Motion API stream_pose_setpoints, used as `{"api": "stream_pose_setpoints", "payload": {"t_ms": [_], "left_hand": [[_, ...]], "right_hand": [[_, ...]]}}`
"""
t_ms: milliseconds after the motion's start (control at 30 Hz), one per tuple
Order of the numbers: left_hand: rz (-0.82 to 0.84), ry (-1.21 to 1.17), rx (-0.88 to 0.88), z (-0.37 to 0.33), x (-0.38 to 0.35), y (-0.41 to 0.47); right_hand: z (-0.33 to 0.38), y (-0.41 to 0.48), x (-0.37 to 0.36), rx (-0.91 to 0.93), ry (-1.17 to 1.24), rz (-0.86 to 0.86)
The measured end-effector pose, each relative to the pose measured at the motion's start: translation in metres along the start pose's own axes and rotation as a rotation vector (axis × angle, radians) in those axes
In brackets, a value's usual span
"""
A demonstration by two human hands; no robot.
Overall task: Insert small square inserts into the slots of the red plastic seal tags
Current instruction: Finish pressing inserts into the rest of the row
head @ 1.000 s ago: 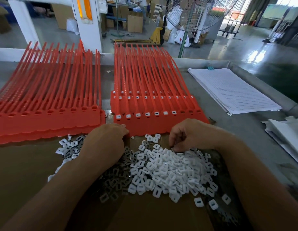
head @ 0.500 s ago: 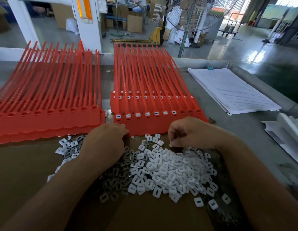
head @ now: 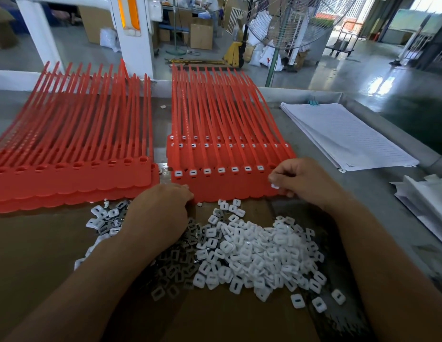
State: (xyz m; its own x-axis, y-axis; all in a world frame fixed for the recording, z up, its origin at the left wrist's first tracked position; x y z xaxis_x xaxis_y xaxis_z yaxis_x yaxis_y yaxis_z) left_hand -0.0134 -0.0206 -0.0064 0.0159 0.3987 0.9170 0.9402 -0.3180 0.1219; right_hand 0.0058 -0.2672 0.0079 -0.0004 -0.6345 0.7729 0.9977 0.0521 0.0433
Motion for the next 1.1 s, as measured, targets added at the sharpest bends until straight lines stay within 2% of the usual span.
{"api": "stream_pose_setpoints", "payload": {"t_ms": [100,267,467,700,1100], "left_hand": [[0.000,0.002,0.001,-0.001,0.001,0.001],[0.012,0.002,0.010,-0.001,0.001,0.003],[0.000,0.009,0.007,0.000,0.000,0.002],[0.012,0.003,0.016,0.000,0.000,0.003],[0.020,0.019,0.011,0.002,0.000,0.003]], "right_hand": [[-0.006,0.002,0.006,-0.082,0.057,-0.094],[-0.012,0.009,0.009,-0.121,0.073,-0.209],[-0.011,0.015,0.003,-0.119,0.093,-0.214],[-0.015,0.030,-0.003,-0.047,-0.086,-0.318],[-0.030,0.043,-0.013,-0.037,-0.128,-0.264]]}}
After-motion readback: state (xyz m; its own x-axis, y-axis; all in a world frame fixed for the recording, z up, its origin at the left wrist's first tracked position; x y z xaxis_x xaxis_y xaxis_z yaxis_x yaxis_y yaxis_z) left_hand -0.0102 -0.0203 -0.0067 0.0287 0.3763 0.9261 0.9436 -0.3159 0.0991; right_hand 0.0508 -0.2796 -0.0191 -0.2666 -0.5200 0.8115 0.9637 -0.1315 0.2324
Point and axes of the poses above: each hand's wrist, its own y-axis towards the middle knuckle, its own x-axis out of the back of the hand, z = x × y, the point moved 1 cm from there along y, towards the middle knuckle, and after that the axes turned 10 degrees about -y, right-handed, at the moved point
